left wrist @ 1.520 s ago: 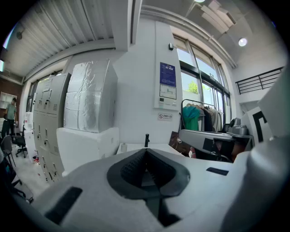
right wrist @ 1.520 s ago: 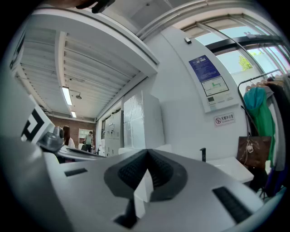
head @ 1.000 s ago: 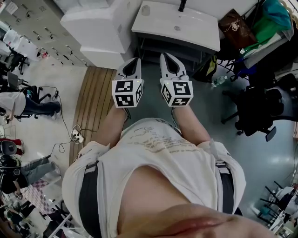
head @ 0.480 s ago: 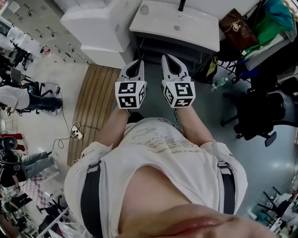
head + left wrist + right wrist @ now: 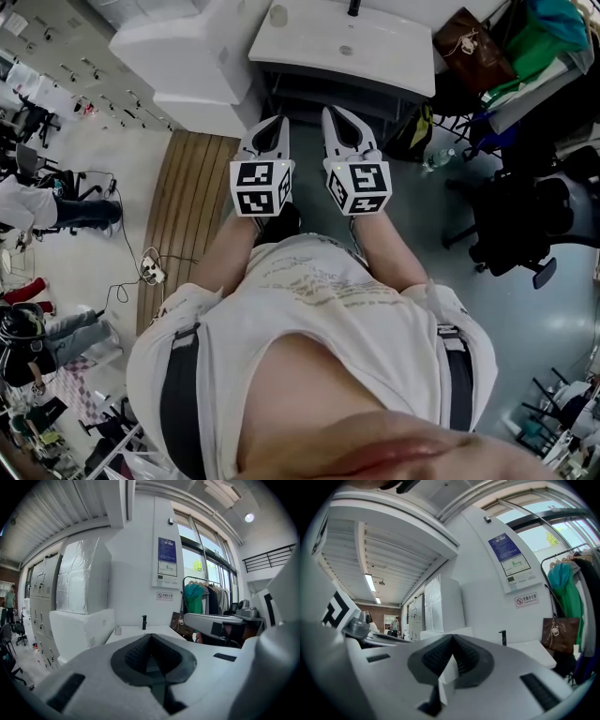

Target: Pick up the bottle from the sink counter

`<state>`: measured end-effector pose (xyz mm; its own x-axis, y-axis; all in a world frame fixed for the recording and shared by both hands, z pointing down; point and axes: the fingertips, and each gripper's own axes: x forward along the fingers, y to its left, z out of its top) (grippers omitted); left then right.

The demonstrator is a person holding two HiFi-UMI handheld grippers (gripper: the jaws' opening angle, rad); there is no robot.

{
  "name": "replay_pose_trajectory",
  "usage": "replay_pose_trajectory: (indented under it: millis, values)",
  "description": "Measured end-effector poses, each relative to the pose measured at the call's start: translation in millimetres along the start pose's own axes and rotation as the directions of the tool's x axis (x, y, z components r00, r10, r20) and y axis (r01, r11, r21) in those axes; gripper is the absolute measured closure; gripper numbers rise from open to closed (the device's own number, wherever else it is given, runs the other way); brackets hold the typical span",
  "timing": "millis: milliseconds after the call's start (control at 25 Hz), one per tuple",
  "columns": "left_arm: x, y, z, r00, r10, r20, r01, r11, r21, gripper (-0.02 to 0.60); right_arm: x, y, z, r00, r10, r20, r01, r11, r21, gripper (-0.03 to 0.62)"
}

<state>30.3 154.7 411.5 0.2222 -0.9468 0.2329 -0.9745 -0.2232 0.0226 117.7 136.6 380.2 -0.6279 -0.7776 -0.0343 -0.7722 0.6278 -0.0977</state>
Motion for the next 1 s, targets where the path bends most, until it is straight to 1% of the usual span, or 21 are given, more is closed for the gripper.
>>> replay_pose_trajectory:
  millis: [280,520,880,1000]
  values:
    - [24.7,5.2,0.9,1.0,-0.029,0.0,0.029,1.0,-0.002,0.56,18.4,-10.6,-5.1,1.0,-0.014,-0.01,0.014,1.0,-0.002,0.57]
    - [53.9,16.6,3.1,0.999,-0.045,-0.003,0.045,0.999,0.004,0.56,46.1,-30.3,-6.8,0.999,-0.035,-0.011,0.035,0.999,-0.003,0.571]
    - [109.0,54.0,19.4,0.999,-0.047,-0.006,0.047,0.999,-0.008,0.56,111.4,-50.3,-2.9,0.999,-0.032,-0.023,0.031,0.999,-0.012,0.569]
    - [125.8,71.8,21.3,0.999,-0.046,-0.009,0.046,0.999,-0.022,0.56,137.1,-54.6,-4.9,0.999,-0.033,-0.039,0.032,0.999,-0.018,0.569]
